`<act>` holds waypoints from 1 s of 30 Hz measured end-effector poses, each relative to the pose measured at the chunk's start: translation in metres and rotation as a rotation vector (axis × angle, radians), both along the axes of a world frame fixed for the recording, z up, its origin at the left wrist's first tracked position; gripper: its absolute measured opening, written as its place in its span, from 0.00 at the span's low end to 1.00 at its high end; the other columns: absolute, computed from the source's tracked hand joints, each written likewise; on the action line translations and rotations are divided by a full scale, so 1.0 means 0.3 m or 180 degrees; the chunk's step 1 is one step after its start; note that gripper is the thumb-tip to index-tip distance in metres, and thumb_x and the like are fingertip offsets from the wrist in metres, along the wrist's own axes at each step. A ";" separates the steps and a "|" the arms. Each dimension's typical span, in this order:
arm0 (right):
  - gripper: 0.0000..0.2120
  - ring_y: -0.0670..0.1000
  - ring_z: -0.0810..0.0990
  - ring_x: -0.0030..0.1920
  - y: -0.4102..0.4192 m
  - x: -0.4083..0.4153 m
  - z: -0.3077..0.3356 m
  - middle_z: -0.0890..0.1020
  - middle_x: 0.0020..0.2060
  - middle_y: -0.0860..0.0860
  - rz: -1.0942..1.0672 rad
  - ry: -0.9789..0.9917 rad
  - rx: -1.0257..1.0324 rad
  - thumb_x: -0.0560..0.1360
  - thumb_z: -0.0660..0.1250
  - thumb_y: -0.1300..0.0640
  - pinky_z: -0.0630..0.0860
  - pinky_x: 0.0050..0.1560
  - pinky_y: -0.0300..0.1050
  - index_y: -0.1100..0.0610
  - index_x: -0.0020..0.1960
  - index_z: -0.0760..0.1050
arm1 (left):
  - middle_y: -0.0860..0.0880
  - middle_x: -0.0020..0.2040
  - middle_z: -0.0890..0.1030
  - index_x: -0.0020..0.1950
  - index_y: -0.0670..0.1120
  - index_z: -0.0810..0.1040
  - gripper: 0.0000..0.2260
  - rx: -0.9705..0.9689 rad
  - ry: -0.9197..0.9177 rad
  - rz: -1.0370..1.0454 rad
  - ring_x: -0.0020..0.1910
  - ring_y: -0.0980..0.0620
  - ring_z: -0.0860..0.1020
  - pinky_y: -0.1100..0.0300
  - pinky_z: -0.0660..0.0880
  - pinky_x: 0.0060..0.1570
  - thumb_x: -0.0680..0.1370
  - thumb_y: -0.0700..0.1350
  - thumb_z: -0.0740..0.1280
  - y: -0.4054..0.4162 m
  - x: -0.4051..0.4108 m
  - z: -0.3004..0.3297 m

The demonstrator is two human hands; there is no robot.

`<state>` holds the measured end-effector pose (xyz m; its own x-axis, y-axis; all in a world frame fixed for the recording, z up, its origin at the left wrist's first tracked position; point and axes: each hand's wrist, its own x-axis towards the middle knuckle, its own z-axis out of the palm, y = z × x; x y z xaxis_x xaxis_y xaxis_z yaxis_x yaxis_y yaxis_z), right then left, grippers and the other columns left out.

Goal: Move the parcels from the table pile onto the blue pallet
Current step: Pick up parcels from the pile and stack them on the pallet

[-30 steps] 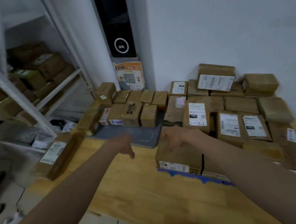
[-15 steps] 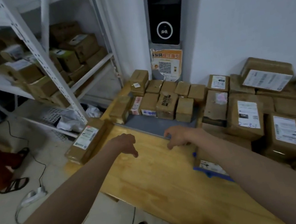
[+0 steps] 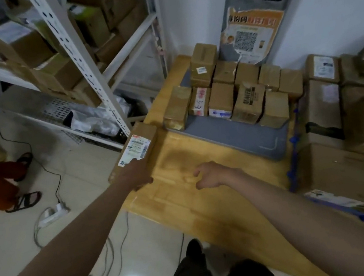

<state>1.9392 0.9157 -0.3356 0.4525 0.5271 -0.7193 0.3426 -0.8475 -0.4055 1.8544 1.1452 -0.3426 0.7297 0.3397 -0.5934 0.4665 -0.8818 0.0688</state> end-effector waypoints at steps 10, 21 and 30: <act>0.25 0.54 0.79 0.56 0.179 -0.020 -0.145 0.75 0.62 0.55 -0.0029 0.0468 -0.0008 0.77 0.68 0.51 0.78 0.52 0.48 0.55 0.72 0.68 | 0.40 0.69 0.65 0.76 0.43 0.56 0.37 -0.0248 -0.0383 0.1298 0.68 0.39 0.65 0.43 0.68 0.66 0.74 0.54 0.71 0.193 -0.029 -0.142; 0.28 0.52 0.78 0.59 0.233 -0.017 -0.227 0.78 0.61 0.54 -0.1386 0.0724 0.0737 0.73 0.73 0.56 0.76 0.52 0.42 0.57 0.70 0.69 | 0.42 0.65 0.65 0.74 0.46 0.60 0.46 -0.0763 -0.0500 0.1813 0.67 0.39 0.66 0.44 0.70 0.65 0.63 0.49 0.81 0.081 -0.089 -0.225; 0.35 0.52 0.79 0.57 0.131 -0.134 -0.285 0.77 0.58 0.52 -0.2105 0.1602 0.0818 0.73 0.73 0.58 0.77 0.48 0.43 0.51 0.75 0.61 | 0.45 0.67 0.71 0.76 0.45 0.58 0.55 -0.1246 -0.0554 0.1891 0.66 0.42 0.69 0.43 0.71 0.63 0.57 0.56 0.83 -0.084 -0.180 -0.283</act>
<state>1.8990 0.9548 -0.4212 0.3834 0.4418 -0.8110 -0.4593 -0.6707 -0.5825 1.8004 1.1200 -0.4275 0.5829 0.4944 -0.6448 0.8121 -0.3790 0.4436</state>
